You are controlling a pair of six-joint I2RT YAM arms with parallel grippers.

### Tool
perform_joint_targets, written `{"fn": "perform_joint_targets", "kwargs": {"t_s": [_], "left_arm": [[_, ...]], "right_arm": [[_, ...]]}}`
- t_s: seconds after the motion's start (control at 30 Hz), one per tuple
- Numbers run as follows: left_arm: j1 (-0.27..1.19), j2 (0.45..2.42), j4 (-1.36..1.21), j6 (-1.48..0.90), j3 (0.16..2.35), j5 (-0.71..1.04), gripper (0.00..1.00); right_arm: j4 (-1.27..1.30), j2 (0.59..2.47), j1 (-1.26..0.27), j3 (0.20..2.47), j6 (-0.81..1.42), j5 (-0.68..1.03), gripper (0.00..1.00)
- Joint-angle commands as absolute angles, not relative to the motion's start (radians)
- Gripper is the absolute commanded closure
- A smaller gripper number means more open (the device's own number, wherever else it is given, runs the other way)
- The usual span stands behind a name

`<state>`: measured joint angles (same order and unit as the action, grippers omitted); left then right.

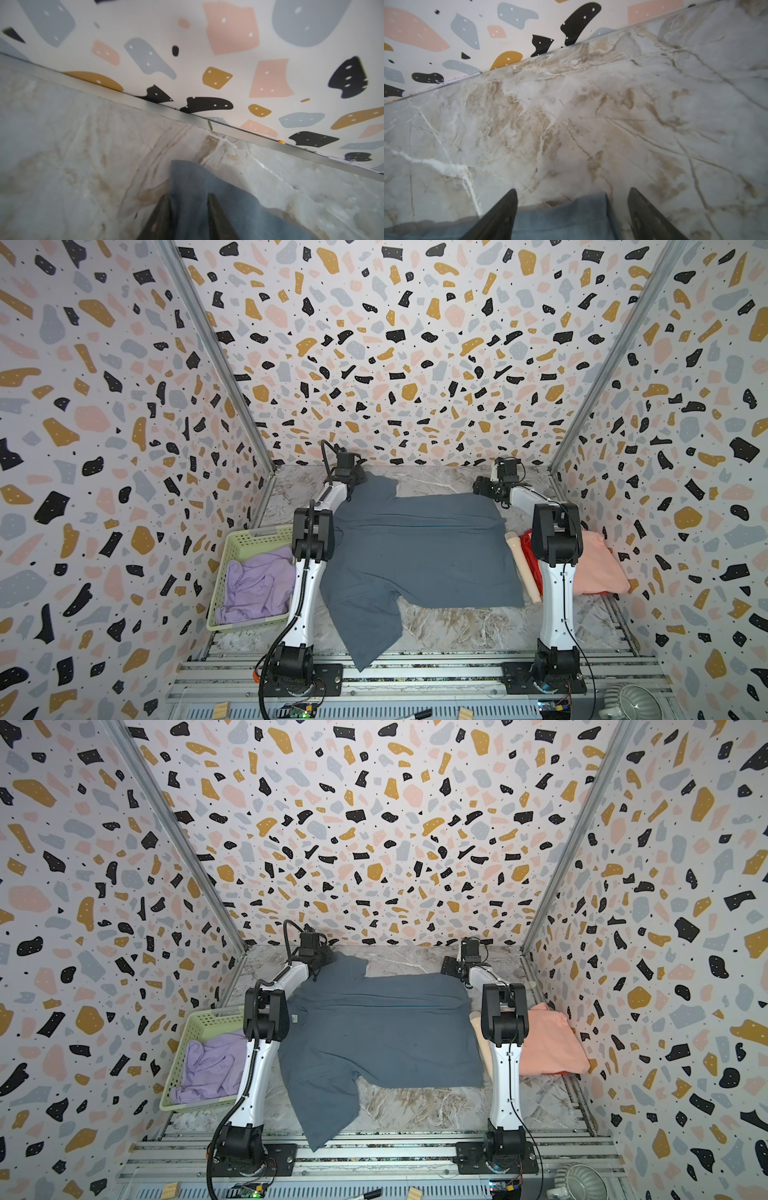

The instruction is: Fold and stack the t-shirts

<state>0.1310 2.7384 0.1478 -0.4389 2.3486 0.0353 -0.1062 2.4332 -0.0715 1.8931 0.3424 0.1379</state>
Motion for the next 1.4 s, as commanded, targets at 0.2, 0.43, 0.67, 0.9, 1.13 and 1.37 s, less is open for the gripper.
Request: {"fn": "perform_joint_targets", "kwargs": {"t_s": [0.2, 0.43, 0.67, 0.9, 1.13, 1.37], "left_arm": [[0.129, 2.731, 0.089, -0.45, 2.335, 0.066, 1.0], [0.127, 2.669, 0.014, -0.442, 2.283, 0.098, 1.0], [0.117, 2.585, -0.023, -0.428, 2.24, 0.106, 1.0], [0.11, 2.537, -0.044, -0.422, 2.186, 0.113, 1.0], [0.11, 2.537, -0.043, -0.427, 2.19, 0.133, 1.0], [0.11, 2.536, -0.049, -0.433, 2.187, 0.145, 1.0]], "right_arm": [[-0.311, 2.518, -0.094, 2.013, 0.37, 0.102, 0.81], [-0.185, 2.421, -0.089, 1.962, 0.34, 0.092, 1.0], [-0.063, 2.298, -0.088, 1.896, 0.305, 0.076, 1.0], [-0.041, 2.238, -0.09, 1.81, 0.302, 0.06, 1.0], [-0.22, 2.321, -0.077, 1.939, 0.319, -0.073, 0.39], [-0.299, 2.451, -0.073, 2.057, 0.308, -0.105, 0.35]]}}
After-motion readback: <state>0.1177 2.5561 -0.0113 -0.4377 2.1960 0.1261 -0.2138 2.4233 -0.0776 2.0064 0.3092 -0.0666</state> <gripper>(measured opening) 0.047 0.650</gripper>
